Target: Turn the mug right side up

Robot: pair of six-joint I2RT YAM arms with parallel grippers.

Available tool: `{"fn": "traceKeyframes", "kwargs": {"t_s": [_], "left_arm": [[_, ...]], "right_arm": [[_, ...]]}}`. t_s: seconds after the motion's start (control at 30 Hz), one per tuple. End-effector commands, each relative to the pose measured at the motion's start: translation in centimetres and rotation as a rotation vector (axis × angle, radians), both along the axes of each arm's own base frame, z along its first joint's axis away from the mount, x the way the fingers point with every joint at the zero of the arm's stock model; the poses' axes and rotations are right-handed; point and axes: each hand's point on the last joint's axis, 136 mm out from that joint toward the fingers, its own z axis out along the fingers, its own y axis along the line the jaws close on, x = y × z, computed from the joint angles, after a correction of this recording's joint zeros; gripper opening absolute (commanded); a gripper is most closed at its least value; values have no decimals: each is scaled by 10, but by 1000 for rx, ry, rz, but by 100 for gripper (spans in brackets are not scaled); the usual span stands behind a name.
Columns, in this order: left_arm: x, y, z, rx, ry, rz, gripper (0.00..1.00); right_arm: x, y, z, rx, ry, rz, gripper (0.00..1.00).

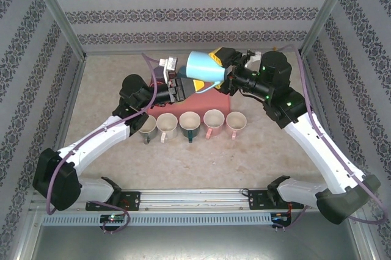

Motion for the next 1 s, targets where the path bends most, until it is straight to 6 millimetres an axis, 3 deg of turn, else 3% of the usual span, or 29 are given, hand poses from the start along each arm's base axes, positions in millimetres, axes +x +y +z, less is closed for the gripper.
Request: {"fn": "traceKeyframes", "kwargs": {"t_s": [0.0,0.13,0.23,0.3,0.43,0.63,0.83,0.97], "left_arm": [[-17,4,29,-47,-140,-14,16],[-19,7,36,-31,-173,11,9],[-21,9,41,-16,-190,18,7],[-24,12,45,-7,-204,30,5],[-25,20,48,36,-215,91,5],[-32,42,34,232,-214,212,3],[-42,91,-7,640,-201,432,0],[-62,117,-38,867,-178,470,0]], "right_arm": [[-12,1,30,76,-85,31,41],[-13,-1,28,59,-103,28,53],[-13,-7,27,13,-140,3,76],[-13,-14,25,-25,-153,-19,97],[-14,-26,19,-86,-172,-36,98],[-17,-56,-11,-262,-161,-90,98],[-24,-71,-21,-432,-218,-78,98],[-27,-69,-22,-501,-249,-32,98]]}}
